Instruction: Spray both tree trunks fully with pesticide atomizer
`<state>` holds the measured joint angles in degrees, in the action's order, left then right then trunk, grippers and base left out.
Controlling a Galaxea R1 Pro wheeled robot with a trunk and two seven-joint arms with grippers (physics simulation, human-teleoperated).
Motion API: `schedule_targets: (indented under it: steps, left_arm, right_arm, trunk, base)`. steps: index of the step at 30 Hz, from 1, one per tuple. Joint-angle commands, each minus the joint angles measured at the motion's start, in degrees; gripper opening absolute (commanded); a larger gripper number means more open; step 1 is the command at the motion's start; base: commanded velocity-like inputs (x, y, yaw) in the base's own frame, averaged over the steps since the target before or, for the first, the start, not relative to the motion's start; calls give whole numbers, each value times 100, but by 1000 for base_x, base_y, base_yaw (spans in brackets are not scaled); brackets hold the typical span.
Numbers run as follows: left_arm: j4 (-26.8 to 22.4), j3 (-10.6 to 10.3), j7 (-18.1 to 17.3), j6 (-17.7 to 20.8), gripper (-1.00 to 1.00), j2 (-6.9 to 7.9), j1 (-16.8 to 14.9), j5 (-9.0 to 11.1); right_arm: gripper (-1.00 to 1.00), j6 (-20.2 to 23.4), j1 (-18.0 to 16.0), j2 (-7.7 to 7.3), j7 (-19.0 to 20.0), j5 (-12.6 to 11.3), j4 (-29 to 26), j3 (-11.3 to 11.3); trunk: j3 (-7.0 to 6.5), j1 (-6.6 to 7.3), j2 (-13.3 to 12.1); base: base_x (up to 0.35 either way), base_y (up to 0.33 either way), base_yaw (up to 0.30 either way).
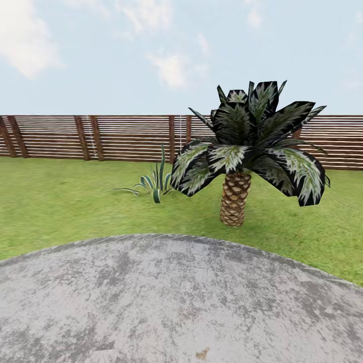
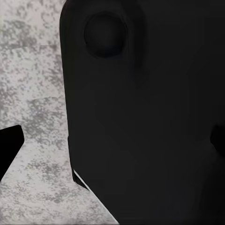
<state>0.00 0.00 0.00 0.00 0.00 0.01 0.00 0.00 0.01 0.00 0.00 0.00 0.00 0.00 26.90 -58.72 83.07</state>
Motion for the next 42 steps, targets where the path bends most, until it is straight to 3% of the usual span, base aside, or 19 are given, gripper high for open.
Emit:
schedule_targets:
  steps: [1,10,21,34,35,37,38,40,42]
  left_arm:
    - [0,0,0,0,100,0,-1,0]
    - [-33,-9,-9,-26,100,-9,-1,-9]
    - [-35,-9,-9,-29,100,-9,-1,-9]
    - [-35,0,-9,-34,100,-11,-1,22]
    - [-39,1,-9,-34,100,-15,-3,28]
    - [-144,6,-9,-38,100,-49,-7,43]
    - [-455,6,-9,-371,100,-56,-9,43]
    - [-574,7,-9,-737,100,-34,-21,40]
    - [-736,8,-9,-1340,100,18,-27,37]
  right_arm:
    - [100,0,-1,0,0,0,0,0]
    - [100,17,-16,133,-21,25,-150,13]
    - [100,-47,-14,166,-26,10,-269,-18]
    - [100,-464,-18,-41,-34,16,-615,-33]
    - [100,-1669,-18,-45,-35,15,-1866,-33]
    - [100,-1705,-18,-55,-35,12,-2380,-36]
    - [100,-1726,-121,-60,-35,10,-2890,-37]
    - [100,-1732,-221,-61,-35,12,-2941,-36]
    - [100,-1734,-432,-61,-35,15,-2967,-35]
  trunk:
    - [3,0,1]
    - [3,0,1]
    - [3,0,1]
    - [3,0,1]
    - [3,0,1]
    - [3,0,1]
    - [3,0,1]
    - [3,0,1]
    - [3,0,1]
  base:
    - [0,0,0]
    - [0,0,0]
    - [0,0,0]
    - [0,0,0]
    - [0,0,0]
    - [0,0,0]
    - [0,0,0]
    - [0,0,0]
    - [0,0,0]
